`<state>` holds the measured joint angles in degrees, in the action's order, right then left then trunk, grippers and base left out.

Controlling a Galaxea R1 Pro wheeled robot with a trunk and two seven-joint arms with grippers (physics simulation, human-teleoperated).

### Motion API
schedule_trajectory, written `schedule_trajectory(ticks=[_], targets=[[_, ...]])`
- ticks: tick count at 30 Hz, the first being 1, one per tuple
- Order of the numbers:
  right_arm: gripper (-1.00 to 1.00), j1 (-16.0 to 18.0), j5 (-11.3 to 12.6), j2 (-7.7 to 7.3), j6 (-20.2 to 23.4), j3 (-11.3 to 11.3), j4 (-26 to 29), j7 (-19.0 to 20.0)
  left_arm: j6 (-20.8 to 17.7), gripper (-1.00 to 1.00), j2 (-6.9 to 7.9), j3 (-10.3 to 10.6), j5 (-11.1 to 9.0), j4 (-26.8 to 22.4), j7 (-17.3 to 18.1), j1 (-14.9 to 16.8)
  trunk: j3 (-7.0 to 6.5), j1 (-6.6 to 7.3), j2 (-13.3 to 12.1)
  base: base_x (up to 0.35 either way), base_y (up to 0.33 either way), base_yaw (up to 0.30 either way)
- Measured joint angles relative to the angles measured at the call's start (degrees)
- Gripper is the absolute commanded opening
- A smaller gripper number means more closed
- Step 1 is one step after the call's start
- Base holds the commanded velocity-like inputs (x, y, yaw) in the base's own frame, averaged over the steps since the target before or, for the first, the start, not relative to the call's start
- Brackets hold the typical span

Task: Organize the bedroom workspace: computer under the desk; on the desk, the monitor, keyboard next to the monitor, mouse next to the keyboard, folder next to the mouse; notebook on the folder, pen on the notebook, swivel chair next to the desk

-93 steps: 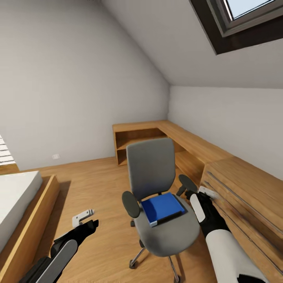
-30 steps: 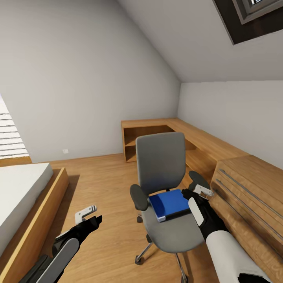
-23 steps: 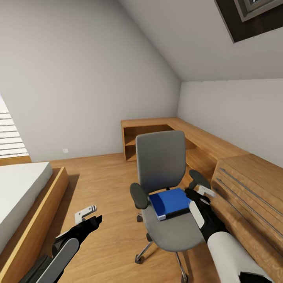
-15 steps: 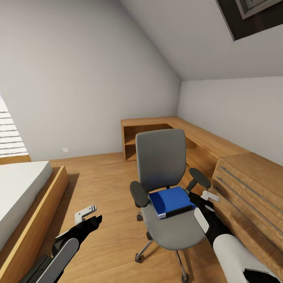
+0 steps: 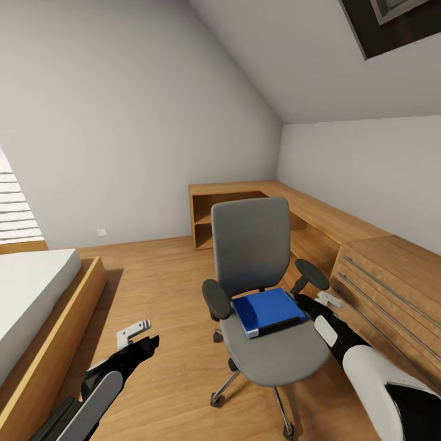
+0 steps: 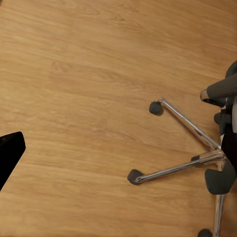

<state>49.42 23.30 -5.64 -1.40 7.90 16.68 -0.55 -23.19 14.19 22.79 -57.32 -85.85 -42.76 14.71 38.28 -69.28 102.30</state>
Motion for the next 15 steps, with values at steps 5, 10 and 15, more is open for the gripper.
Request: schedule_trajectory(ticks=[5, 10, 15], targets=[[1.0, 0.08, 1.11, 0.23, -0.11, -0.16, -0.7, 2.25, -0.2, 1.0, 0.06, 0.15, 0.01, 0.05, 0.09, 0.0, 0.0, 0.01, 0.0, 0.05, 0.0, 0.0], [1.0, 0.02, 1.43, 0.21, -0.11, -0.14, -0.71, 2.75, -0.36, 1.0, 0.09, 0.58, -0.02, 0.06, 0.16, 0.0, 0.0, 0.01, 0.0, 0.172, 0.0, 0.0], [1.0, 0.02, 1.86, -0.02, -0.05, -0.13, -0.76, 2.92, -0.38, 1.0, 0.09, 0.75, -0.02, 0.06, 0.13, 0.0, 0.0, 0.0, 0.0, 0.019, 0.0, 0.0]])
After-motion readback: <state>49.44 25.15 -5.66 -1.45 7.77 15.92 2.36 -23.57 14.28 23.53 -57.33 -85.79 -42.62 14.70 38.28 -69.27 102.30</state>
